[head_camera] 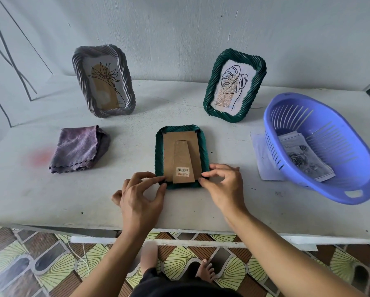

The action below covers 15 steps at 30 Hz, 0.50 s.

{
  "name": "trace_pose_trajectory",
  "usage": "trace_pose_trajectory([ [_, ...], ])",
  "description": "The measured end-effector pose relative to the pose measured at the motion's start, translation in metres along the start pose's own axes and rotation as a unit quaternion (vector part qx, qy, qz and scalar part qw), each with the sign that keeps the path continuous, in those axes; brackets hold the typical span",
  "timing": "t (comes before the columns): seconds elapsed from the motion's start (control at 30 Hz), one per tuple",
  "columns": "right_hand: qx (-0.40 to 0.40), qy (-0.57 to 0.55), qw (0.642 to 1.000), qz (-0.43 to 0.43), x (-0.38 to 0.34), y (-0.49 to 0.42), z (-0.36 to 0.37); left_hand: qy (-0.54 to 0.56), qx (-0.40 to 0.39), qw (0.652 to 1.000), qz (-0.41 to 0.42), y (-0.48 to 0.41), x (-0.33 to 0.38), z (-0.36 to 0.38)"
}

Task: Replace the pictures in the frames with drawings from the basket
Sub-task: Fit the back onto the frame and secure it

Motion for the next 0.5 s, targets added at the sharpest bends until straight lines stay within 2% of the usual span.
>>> trace_pose_trajectory([
  [0.17,0.020,0.021,0.999,-0.027,0.001,0.003,0.000,0.003,0.001,1.000,-0.001,0.000,0.000,0.000],
  [0.33,0.038,0.063,0.993,-0.090,-0.006,0.011,-0.001,-0.020,-0.001,1.000,0.013,0.001,0.000,0.002],
  [0.5,0.026,0.072,0.994,-0.082,-0.005,0.009,-0.003,-0.015,-0.003,1.000,0.013,0.001,0.001,0.001],
])
Point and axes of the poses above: each hand's wrist, its own y-axis away from the middle knuckle, its own z-axis out of the palm, x = y × z, the point moved 9 cm from there along -y, towards the middle knuckle, and after that the axes turned 9 degrees about y, right-handed, at the moved point
